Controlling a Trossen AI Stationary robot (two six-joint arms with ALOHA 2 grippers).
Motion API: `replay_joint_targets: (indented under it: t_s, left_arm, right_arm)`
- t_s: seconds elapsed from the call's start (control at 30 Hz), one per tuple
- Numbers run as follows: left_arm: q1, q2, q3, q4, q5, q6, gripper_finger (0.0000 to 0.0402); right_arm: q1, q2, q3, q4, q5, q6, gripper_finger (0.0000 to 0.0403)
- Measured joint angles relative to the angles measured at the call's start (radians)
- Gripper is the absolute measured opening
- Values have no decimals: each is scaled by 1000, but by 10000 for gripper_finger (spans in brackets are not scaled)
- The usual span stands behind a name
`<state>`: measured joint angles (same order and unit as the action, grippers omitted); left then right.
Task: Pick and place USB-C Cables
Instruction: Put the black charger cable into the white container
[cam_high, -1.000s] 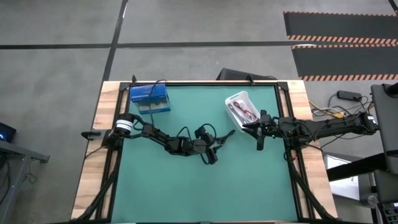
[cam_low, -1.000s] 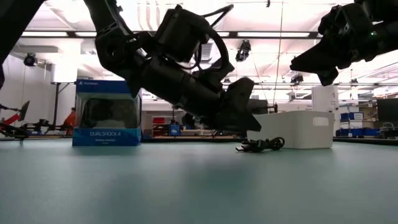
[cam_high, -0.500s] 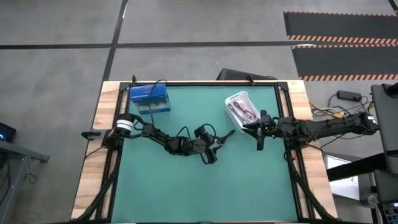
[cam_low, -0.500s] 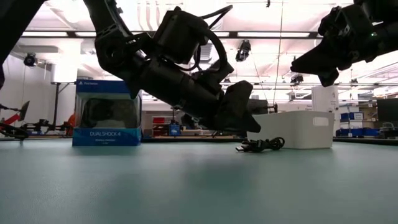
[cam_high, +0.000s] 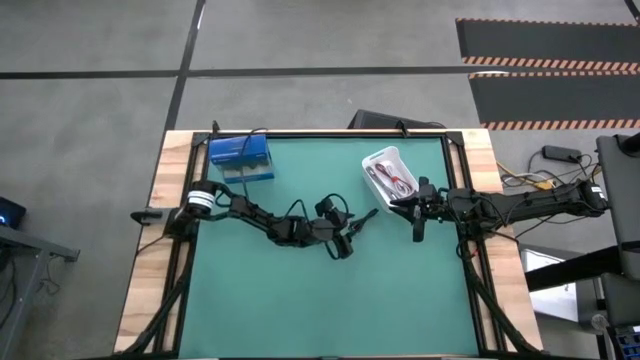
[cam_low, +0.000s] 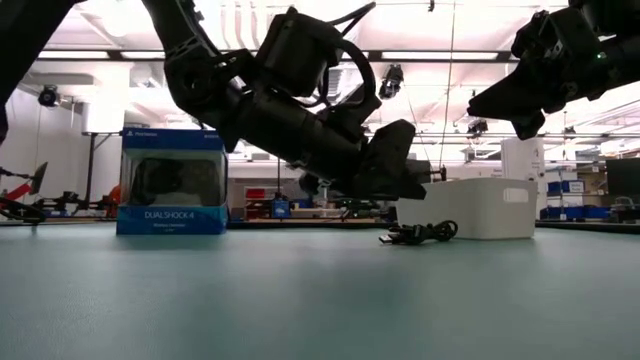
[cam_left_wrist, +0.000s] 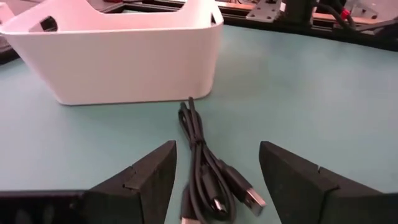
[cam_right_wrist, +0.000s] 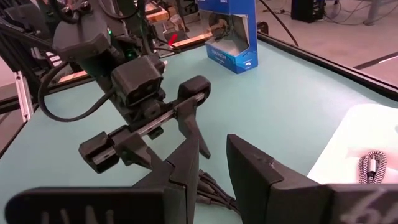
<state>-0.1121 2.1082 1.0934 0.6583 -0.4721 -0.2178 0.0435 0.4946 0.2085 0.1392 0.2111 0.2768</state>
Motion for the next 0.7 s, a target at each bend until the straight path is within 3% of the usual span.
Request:
replay_joint_targets:
  t_s: [0.37,0.7]
  left_arm:
    - [15,0,6,15,0,17,215]
    - [9,133,77,57,-7,-11,215]
  right_arm:
    - [0,0,0,-1,0,-7,73]
    - [0,2,0,-16,0,-3,73]
